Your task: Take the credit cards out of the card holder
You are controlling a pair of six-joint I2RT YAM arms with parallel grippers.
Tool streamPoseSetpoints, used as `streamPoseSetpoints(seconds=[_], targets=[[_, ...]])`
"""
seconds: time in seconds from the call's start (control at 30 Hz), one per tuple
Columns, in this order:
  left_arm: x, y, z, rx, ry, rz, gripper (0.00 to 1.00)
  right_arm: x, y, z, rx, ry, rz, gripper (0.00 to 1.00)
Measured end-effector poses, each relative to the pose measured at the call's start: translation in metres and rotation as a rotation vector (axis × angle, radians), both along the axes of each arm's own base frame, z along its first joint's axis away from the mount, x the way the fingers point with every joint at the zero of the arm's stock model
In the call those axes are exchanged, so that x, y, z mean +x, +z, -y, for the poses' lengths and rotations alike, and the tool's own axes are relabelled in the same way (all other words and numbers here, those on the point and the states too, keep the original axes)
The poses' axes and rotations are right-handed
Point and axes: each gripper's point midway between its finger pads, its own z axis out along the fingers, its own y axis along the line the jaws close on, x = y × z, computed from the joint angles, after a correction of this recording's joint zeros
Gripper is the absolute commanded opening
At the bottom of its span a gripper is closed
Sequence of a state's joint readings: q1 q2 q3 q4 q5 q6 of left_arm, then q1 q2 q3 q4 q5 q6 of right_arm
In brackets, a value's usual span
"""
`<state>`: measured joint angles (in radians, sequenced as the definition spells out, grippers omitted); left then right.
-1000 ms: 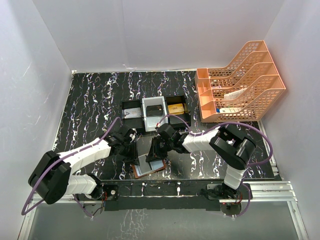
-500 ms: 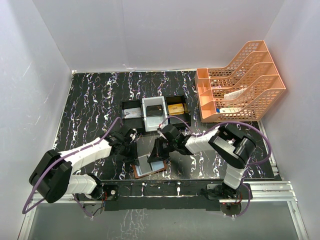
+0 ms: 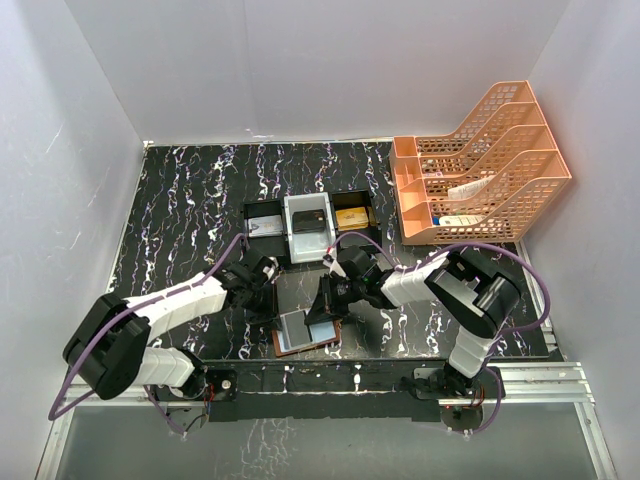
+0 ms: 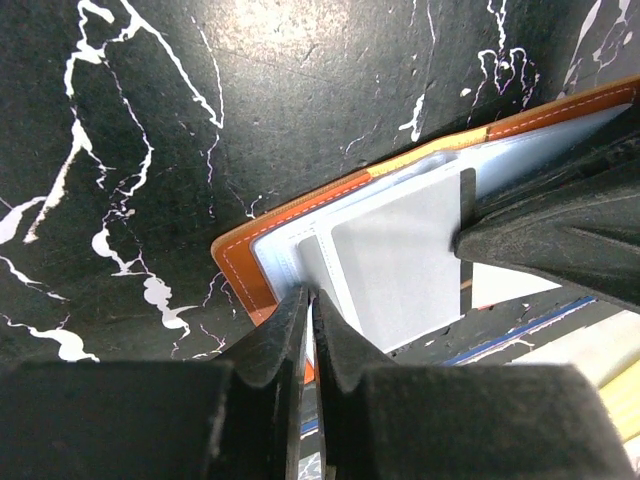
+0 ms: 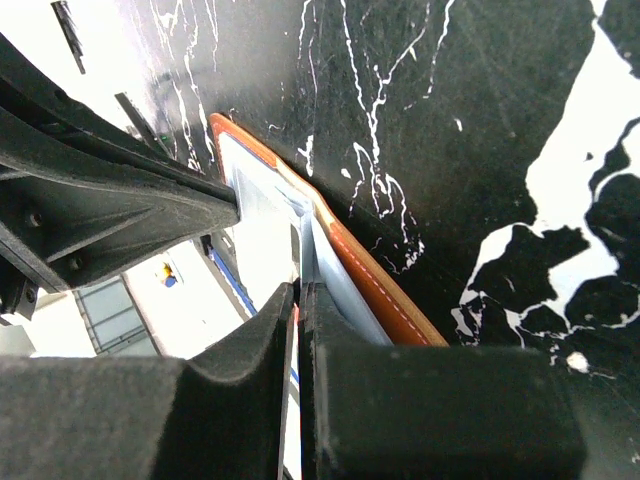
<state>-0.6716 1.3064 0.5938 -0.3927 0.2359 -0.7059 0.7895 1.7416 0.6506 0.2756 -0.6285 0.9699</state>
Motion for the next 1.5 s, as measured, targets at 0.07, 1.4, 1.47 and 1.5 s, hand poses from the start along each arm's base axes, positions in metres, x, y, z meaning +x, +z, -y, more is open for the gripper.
streamPoseSetpoints(seconds=[0.07, 1.4, 1.47, 1.5], targets=[[0.0, 0.0, 0.0, 0.001, -0.003, 0.0, 0.05, -0.001, -0.001, 0.001, -0.003, 0.004, -0.004, 0.03], [0.032, 0.032, 0.047, -0.181, -0.11, 0.122, 0.22, 0.018, -0.002, 0.013, 0.055, -0.162, -0.084, 0.0], [0.031, 0.025, 0.048, -0.172, -0.113, 0.102, 0.17, 0.017, -0.003, 0.013, 0.058, -0.168, -0.09, 0.0], [0.03, 0.021, 0.048, -0.164, -0.112, 0.091, 0.15, 0.017, -0.003, 0.013, 0.058, -0.172, -0.093, 0.0]])
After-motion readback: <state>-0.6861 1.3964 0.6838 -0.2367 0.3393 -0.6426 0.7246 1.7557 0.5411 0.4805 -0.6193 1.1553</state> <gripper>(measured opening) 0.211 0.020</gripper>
